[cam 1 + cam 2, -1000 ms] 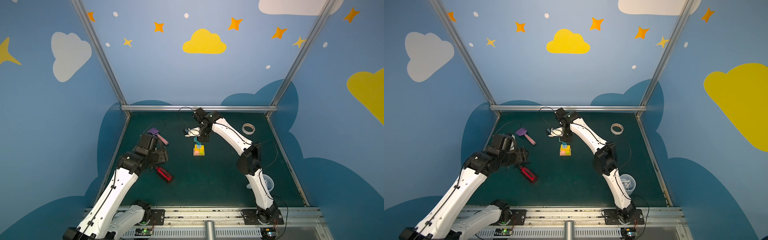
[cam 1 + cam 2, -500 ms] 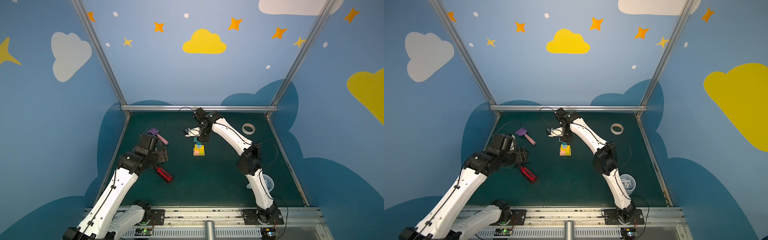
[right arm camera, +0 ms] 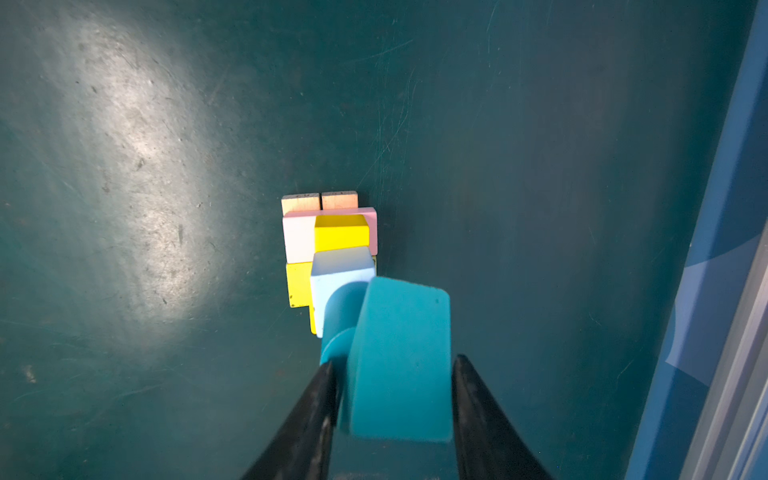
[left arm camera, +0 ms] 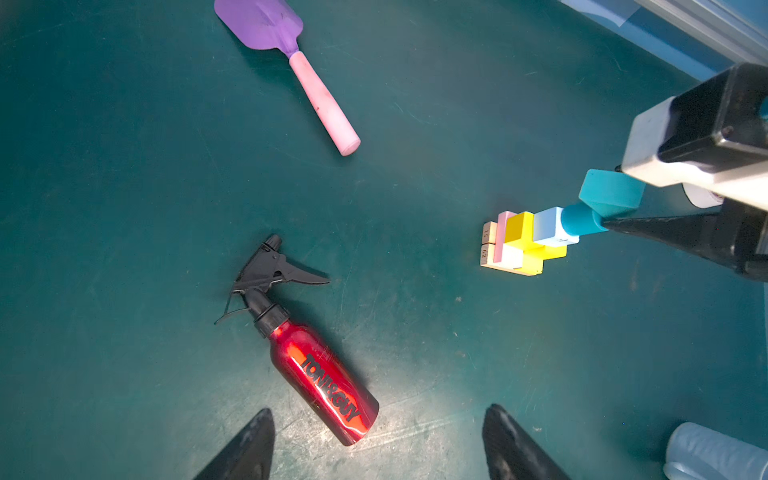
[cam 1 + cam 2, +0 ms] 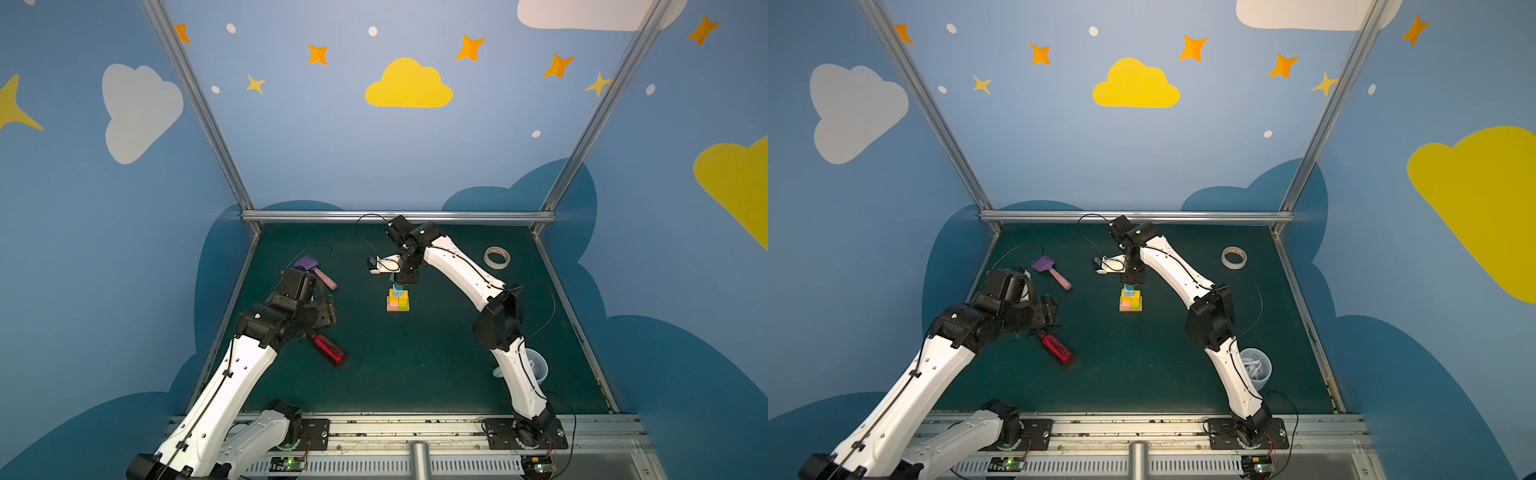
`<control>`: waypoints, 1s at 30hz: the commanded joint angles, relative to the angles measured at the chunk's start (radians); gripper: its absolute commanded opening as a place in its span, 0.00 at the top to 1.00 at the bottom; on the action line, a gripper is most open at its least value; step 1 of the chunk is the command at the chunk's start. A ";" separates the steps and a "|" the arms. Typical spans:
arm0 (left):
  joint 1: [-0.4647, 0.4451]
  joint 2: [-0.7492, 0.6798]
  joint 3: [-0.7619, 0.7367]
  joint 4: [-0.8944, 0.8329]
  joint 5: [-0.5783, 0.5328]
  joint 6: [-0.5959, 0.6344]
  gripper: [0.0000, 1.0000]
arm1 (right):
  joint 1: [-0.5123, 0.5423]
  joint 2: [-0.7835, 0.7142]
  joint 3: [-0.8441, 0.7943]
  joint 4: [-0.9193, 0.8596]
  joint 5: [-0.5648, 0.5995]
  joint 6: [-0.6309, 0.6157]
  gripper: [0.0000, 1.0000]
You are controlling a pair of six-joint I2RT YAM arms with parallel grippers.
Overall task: Build the wood block tower
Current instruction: 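Settle the teal wedge onto the teal cylinder top with the right gripper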
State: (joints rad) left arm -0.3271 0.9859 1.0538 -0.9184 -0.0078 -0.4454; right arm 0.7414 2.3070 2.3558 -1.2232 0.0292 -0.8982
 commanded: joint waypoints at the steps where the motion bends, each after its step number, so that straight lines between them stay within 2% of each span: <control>1: 0.004 -0.006 -0.007 0.003 0.006 0.005 0.21 | 0.006 -0.032 -0.021 -0.029 -0.004 0.005 0.56; 6: 0.004 -0.007 -0.009 0.003 0.005 0.006 0.21 | 0.007 -0.031 -0.021 -0.027 -0.007 0.007 0.59; 30: 0.007 0.000 -0.005 0.009 0.008 0.010 0.21 | 0.007 -0.034 -0.021 -0.019 -0.011 0.005 0.61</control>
State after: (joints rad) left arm -0.3252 0.9859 1.0538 -0.9161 -0.0048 -0.4454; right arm 0.7414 2.3070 2.3543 -1.2232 0.0257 -0.8974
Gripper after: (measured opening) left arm 0.786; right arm 0.395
